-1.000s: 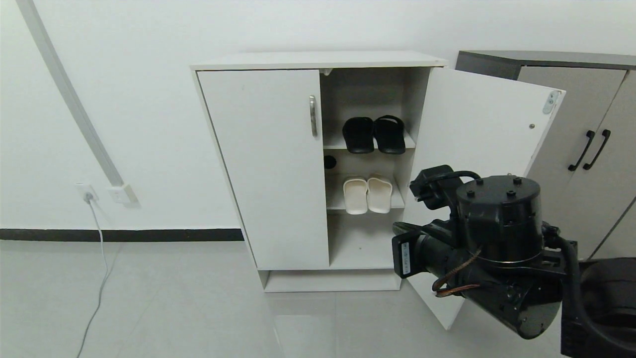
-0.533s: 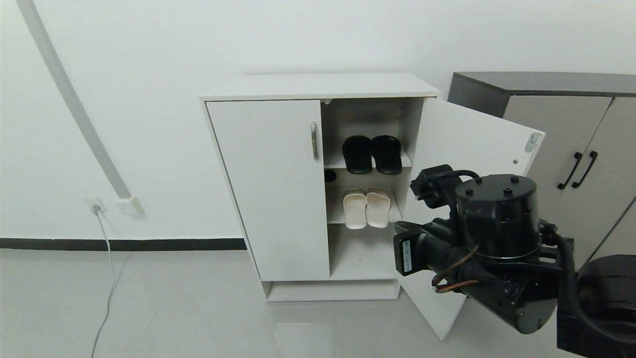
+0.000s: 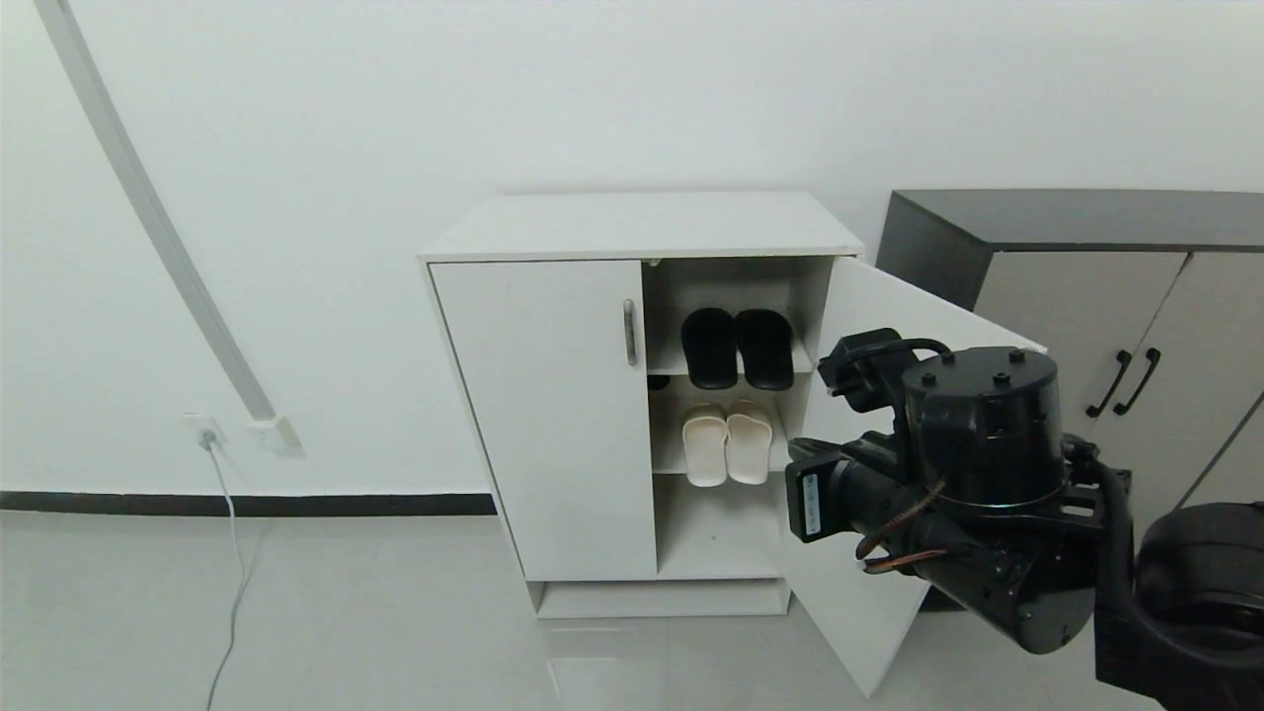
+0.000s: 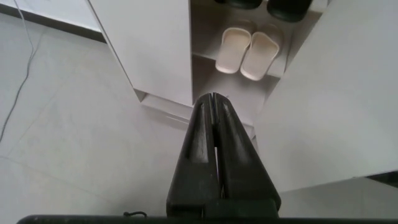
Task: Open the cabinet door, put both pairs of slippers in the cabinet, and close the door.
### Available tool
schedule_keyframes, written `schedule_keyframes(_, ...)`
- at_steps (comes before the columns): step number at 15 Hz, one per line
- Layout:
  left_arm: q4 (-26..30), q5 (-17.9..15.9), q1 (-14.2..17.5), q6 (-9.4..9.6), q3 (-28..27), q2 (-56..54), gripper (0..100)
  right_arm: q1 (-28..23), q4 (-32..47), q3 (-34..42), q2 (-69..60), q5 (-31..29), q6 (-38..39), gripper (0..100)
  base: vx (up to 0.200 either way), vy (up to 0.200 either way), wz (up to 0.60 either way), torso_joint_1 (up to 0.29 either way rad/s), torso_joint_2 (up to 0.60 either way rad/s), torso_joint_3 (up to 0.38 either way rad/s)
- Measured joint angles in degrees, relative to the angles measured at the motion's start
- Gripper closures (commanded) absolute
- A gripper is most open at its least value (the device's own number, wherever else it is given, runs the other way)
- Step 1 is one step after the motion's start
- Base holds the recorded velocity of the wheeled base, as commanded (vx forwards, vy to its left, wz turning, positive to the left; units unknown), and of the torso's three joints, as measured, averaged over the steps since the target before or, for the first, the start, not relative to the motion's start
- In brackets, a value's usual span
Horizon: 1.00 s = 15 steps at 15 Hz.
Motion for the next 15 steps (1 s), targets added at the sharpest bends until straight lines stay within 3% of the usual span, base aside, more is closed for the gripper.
schedule_keyframes(15, 0.00, 0.00, 0.00, -0.02, 0.00, 0.00, 100, -0.57, -0.01, 0.27, 1.30, 0.00, -0.02, 100, 0.000, 0.000, 0.00, 0.221, -0.55, -0.326)
